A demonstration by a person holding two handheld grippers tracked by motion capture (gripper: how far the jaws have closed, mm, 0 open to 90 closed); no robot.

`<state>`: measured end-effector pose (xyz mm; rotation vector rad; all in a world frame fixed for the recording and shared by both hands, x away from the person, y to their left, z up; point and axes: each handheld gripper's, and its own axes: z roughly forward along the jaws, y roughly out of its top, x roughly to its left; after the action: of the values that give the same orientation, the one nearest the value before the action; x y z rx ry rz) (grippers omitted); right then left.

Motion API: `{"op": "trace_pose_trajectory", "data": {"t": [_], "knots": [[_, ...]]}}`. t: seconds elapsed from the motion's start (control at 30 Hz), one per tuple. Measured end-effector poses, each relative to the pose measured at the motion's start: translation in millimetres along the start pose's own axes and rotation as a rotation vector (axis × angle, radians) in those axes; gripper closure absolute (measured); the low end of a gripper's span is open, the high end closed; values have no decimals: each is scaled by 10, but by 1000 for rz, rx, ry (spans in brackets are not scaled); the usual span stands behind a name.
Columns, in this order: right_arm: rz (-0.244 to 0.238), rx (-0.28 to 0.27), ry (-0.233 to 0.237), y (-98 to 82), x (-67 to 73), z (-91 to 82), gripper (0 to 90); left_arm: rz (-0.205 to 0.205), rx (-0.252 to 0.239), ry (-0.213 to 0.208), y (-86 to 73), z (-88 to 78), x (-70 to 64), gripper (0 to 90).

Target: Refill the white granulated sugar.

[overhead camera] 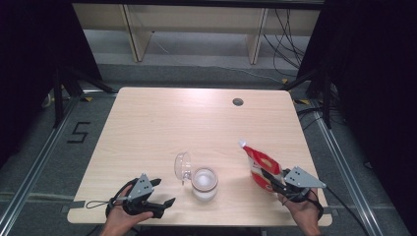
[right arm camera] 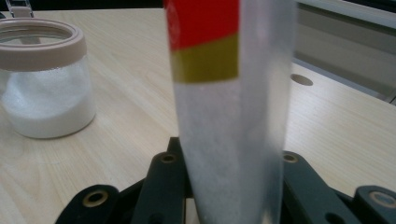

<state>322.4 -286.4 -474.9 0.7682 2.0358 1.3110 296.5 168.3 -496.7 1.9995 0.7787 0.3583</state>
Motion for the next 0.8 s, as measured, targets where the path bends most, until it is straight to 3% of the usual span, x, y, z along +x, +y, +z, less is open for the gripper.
{"op": "trace_pose_trajectory", "data": {"t": [0.07, 0.17, 0.27, 0.3, 0.33, 0.4, 0.47, 0.5, 0.6, 0.8], "knots": [[6, 2, -5, -15, -9, -24, 744, 8, 17, -1, 6, -13, 0, 184], [74, 9, 0, -37, -9, -56, 738, 8, 16, -1, 8, -13, -3, 184], [88, 19, -18, -47, -21, -92, 733, 5, 10, -1, 4, -8, 3, 184], [70, -4, -26, -53, -38, -95, 729, 2, 9, 0, 4, -7, 2, 184], [90, 13, -7, -58, -29, -107, 726, 6, 11, 0, 4, -10, 4, 184], [126, 5, -15, -59, -10, -116, 716, 5, 9, 0, 5, -10, 2, 184], [96, -13, -33, -61, -23, -118, 698, 5, 11, 0, 5, -9, 4, 184], [142, 10, -27, -53, 2, -143, 678, 1, 7, 0, 4, -5, 1, 184], [174, -10, -49, -47, 10, -180, 599, 2, 8, 0, 5, -7, 3, 184], [186, -19, -95, -17, 36, -240, 463, 9, 14, 8, 13, -18, 4, 184]]}}
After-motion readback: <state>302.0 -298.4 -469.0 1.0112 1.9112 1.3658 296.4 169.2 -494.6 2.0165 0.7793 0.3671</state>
